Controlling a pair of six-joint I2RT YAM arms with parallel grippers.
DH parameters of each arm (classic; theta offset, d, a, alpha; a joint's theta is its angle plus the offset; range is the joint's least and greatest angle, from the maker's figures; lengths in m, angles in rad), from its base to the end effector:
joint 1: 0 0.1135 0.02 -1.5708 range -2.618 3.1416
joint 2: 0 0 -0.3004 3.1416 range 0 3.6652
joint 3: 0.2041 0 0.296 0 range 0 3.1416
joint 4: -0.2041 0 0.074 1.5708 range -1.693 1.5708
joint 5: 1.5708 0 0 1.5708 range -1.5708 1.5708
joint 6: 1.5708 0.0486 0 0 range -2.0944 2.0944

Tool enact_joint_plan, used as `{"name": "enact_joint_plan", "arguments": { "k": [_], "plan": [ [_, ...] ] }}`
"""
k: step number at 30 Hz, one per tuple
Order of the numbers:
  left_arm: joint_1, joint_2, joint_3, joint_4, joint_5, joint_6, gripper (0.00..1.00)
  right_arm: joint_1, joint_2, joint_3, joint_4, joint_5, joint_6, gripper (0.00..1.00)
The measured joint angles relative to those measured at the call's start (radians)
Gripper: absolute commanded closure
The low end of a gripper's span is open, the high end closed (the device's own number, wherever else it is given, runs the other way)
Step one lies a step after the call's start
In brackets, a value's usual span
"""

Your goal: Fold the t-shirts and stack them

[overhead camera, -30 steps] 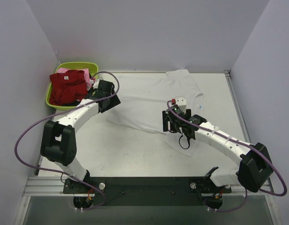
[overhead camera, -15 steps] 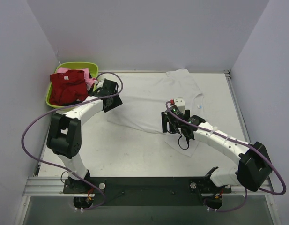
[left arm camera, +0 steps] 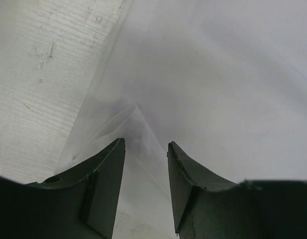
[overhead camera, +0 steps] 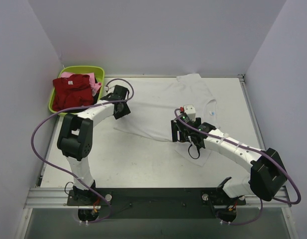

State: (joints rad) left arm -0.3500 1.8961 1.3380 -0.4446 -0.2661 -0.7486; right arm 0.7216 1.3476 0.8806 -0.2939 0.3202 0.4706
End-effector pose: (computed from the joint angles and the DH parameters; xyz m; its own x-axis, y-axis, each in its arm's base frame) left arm 0.4353 -0.1453 0.1936 -0.7148 -0.4381 -0.5450 -0.3939 0.8963 -0.2038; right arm 0.2551 0.2041 0.2467 -0.6681 -0.0146 -0.7439 -0.1716 0.9759 0.1349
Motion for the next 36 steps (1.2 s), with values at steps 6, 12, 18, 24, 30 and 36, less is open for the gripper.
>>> {"name": "enact_joint_plan", "arguments": {
  "k": [6,12,18,24,30,36],
  "plan": [
    [0.0,0.024,0.002,-0.001,0.0,0.0,0.52,0.0,0.011,-0.002,0.005,-0.004,0.0,0.19],
    [0.0,0.035,0.001,0.0,-0.004,0.0,0.53,0.0,0.019,-0.002,0.007,-0.007,0.0,0.18],
    [0.0,0.035,-0.006,0.0,-0.007,0.0,0.53,0.0,0.026,-0.002,0.008,-0.011,0.0,0.18],
    [0.007,0.035,-0.024,0.0,-0.007,0.0,0.54,0.0,0.027,-0.002,0.009,-0.014,0.0,0.18],
    [0.013,0.035,-0.04,0.0,-0.008,0.0,0.57,0.0,0.039,-0.002,0.016,-0.015,0.0,0.18],
    [0.013,0.035,-0.04,0.001,-0.007,-0.001,0.63,0.0,0.04,-0.002,0.019,-0.022,0.0,0.18]
  ]
}}
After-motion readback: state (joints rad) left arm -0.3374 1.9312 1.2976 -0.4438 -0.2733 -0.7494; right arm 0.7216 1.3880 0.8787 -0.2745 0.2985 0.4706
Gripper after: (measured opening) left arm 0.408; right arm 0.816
